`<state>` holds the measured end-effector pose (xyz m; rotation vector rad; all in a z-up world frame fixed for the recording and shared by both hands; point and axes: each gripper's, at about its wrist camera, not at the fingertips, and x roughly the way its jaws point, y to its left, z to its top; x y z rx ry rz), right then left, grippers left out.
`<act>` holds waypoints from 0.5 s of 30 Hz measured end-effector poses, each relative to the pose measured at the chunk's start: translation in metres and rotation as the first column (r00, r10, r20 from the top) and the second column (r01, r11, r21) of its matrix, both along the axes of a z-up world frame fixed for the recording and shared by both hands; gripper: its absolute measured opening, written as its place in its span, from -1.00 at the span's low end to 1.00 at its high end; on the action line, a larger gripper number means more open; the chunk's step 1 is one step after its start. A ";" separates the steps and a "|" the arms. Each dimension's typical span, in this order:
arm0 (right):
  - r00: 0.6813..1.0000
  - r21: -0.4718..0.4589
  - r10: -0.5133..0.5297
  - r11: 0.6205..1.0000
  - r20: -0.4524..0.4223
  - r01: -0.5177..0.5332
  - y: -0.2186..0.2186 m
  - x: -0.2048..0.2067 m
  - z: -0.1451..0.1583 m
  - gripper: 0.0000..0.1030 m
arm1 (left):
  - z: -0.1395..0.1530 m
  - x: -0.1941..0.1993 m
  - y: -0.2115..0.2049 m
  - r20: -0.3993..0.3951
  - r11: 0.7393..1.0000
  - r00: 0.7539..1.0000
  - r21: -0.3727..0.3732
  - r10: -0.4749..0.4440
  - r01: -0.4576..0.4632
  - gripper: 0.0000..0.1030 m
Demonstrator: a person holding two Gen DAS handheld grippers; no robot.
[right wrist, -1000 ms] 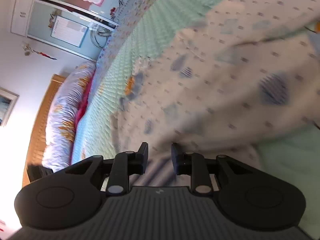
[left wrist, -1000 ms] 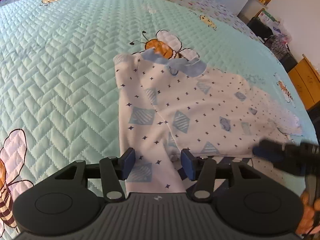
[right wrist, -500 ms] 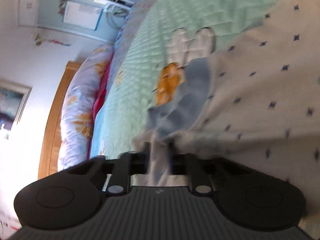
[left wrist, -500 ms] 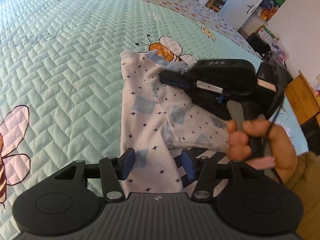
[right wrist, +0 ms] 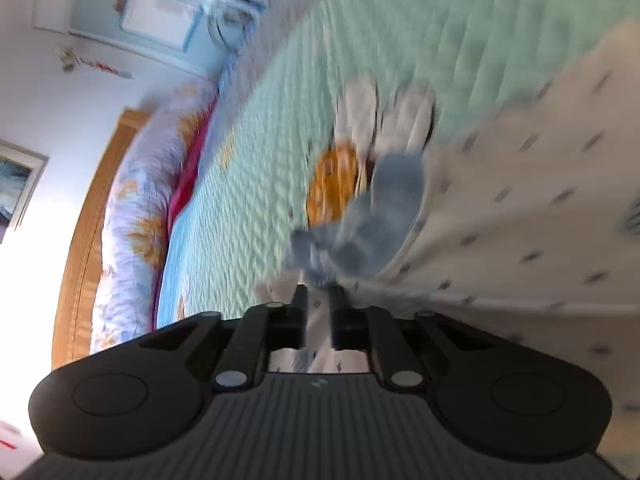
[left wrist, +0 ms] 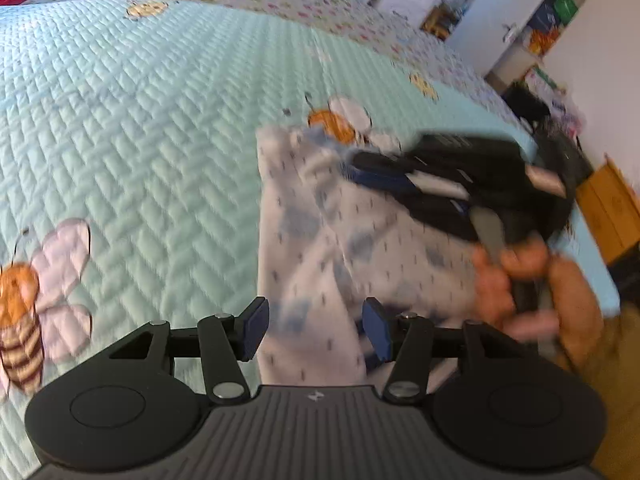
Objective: Fold clothes
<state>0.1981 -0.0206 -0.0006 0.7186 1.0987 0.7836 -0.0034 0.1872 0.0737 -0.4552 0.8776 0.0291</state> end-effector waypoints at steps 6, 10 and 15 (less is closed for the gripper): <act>0.999 0.042 0.046 0.998 -0.015 -0.045 -0.040 -0.032 0.005 -0.41 | -0.003 0.053 0.013 0.036 0.994 0.999 -0.105 0.008 -0.004 0.24; 0.999 -0.022 0.038 0.999 -0.025 -0.039 -0.070 -0.048 -0.002 -0.66 | -0.026 0.074 0.018 -0.018 0.994 1.000 -0.114 -0.002 0.000 0.25; 0.998 0.024 -0.061 0.998 0.001 0.061 -0.126 -0.065 0.016 -0.41 | -0.025 0.074 0.005 -0.045 0.999 0.999 -0.021 -0.029 0.028 0.24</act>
